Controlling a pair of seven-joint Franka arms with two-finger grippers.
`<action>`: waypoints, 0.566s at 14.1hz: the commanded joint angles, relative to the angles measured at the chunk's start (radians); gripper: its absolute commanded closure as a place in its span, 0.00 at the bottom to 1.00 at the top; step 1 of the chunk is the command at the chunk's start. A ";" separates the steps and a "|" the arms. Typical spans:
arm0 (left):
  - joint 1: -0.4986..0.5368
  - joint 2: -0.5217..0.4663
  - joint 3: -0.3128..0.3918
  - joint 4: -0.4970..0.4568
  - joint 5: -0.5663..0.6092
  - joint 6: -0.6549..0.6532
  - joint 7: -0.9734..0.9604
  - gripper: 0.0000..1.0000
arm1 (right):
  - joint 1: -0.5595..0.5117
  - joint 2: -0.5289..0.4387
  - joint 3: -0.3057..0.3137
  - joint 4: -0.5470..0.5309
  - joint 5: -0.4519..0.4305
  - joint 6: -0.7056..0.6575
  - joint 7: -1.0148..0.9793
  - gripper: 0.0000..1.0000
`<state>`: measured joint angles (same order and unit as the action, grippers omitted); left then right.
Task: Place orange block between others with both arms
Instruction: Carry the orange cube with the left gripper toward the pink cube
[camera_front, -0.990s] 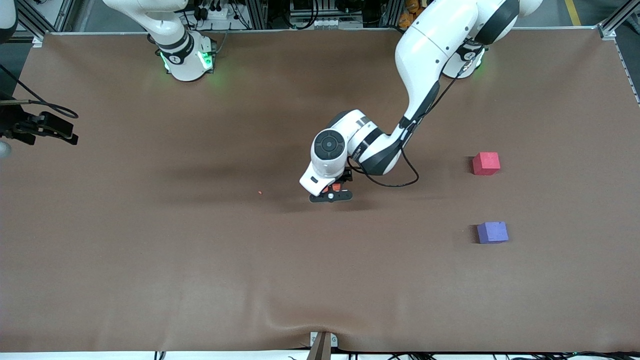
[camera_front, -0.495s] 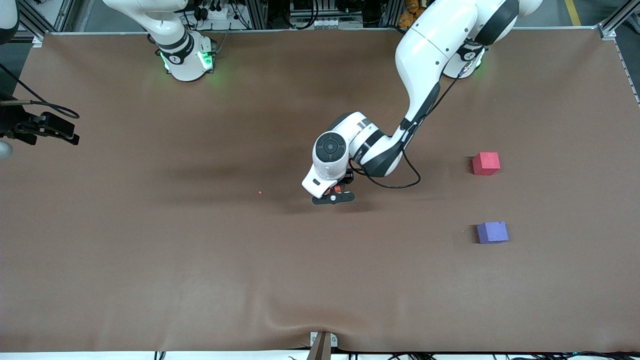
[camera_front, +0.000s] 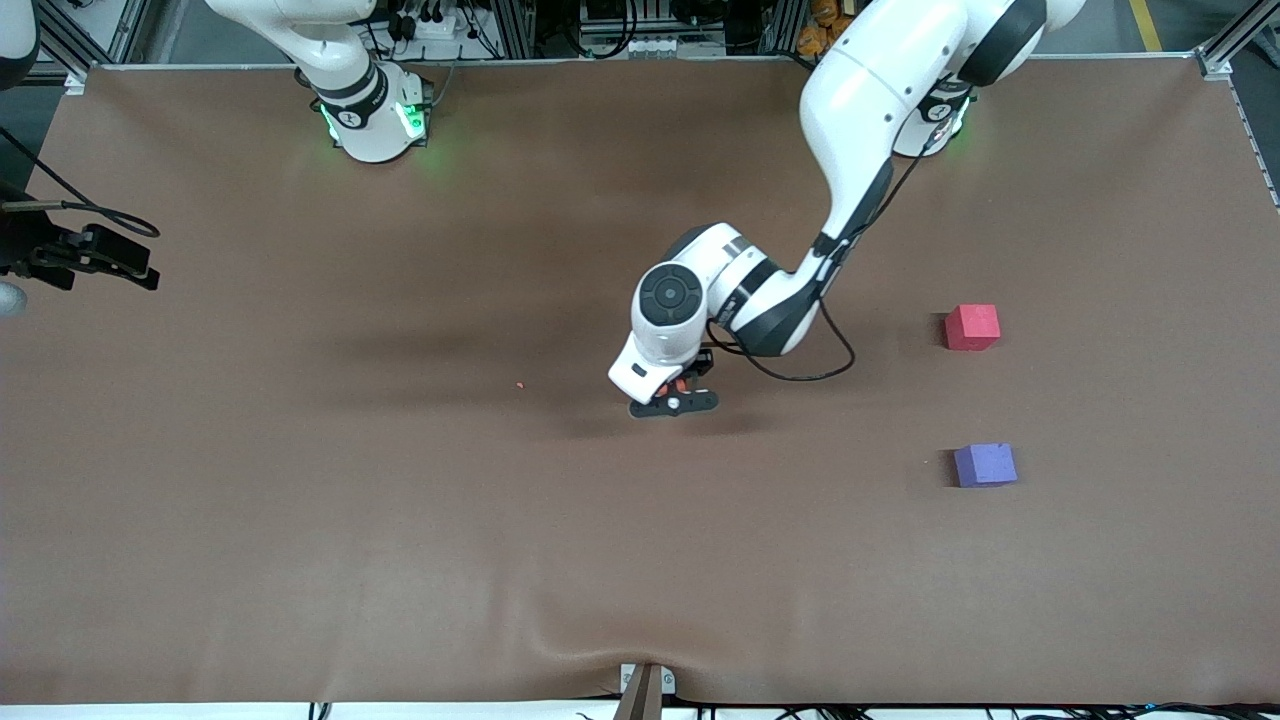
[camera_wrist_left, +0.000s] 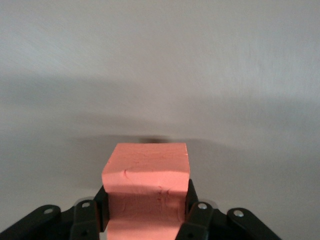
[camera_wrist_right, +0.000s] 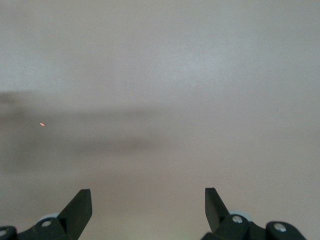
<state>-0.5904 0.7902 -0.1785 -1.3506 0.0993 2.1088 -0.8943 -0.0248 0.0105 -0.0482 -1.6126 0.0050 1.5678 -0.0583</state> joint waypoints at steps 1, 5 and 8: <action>0.064 -0.112 -0.003 -0.016 0.031 -0.110 0.050 1.00 | 0.006 -0.007 -0.001 -0.007 0.007 0.005 0.017 0.00; 0.180 -0.245 -0.006 -0.019 0.020 -0.254 0.193 1.00 | 0.006 -0.006 0.001 -0.007 0.009 0.006 0.017 0.00; 0.262 -0.325 -0.009 -0.050 0.020 -0.322 0.270 1.00 | 0.006 -0.006 0.001 -0.007 0.009 0.006 0.017 0.00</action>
<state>-0.3658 0.5282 -0.1763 -1.3446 0.1003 1.8126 -0.6569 -0.0238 0.0106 -0.0468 -1.6150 0.0055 1.5687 -0.0583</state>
